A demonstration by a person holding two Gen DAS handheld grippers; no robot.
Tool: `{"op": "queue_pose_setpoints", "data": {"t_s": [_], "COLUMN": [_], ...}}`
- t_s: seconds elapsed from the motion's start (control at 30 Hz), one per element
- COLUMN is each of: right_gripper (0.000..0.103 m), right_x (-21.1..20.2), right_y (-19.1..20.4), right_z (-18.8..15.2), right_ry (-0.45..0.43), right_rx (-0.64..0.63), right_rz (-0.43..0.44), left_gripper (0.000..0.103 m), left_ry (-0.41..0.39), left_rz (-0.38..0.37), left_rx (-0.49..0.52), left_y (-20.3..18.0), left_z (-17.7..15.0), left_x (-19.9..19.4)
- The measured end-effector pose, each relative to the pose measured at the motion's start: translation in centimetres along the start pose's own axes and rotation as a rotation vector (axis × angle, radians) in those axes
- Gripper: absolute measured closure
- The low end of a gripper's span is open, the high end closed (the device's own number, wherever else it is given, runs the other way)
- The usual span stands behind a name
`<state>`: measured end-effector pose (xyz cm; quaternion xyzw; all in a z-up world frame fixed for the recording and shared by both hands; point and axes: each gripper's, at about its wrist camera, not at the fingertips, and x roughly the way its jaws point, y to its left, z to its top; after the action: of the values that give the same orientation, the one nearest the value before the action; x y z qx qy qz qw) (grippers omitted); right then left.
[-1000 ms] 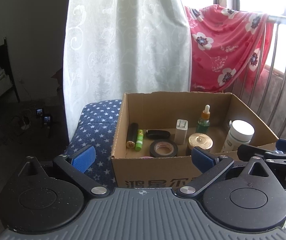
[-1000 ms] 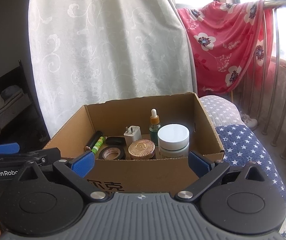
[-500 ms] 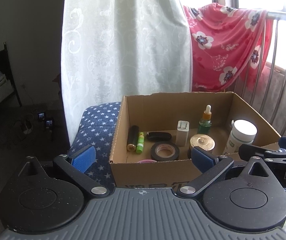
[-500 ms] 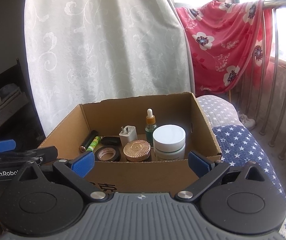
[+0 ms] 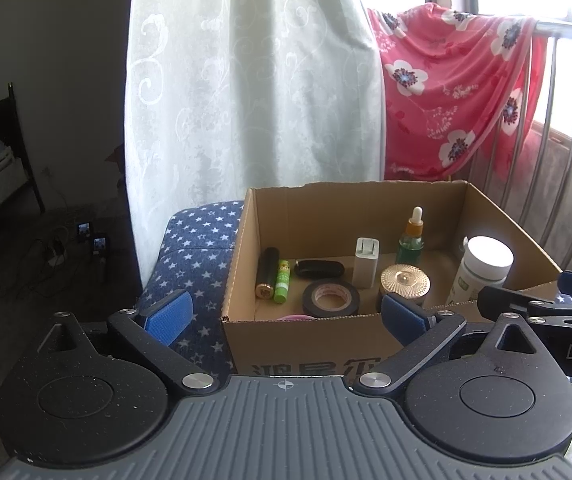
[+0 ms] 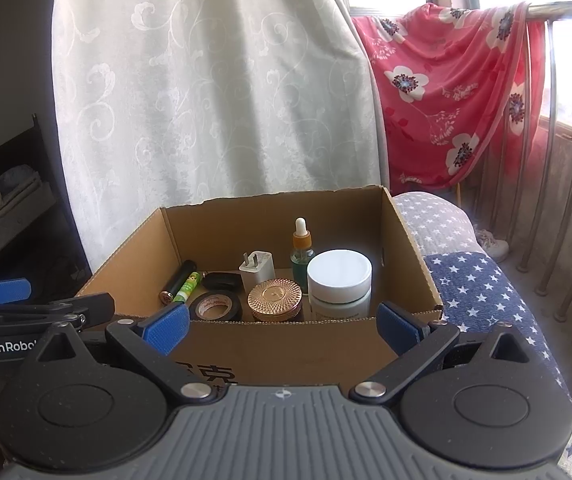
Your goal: Organize rigid objects
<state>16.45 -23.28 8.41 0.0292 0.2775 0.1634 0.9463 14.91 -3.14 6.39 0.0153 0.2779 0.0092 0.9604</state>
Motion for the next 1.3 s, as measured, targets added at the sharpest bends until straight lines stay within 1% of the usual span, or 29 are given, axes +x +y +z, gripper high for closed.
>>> {"op": "queue_pose_setpoints", "data": {"t_s": [1.3], "right_gripper": [0.001], "right_x": [0.13], "right_y": [-0.03], "right_z": [-0.28], "right_ry": [0.013], "right_rx": [-0.005], "right_rz": [-0.004], "left_gripper": [0.003], "left_ry": [0.024], "left_rz": [-0.007], "left_rx": [-0.005], "left_y": [0.01], "left_z": [-0.19], "left_x": [-0.12]}}
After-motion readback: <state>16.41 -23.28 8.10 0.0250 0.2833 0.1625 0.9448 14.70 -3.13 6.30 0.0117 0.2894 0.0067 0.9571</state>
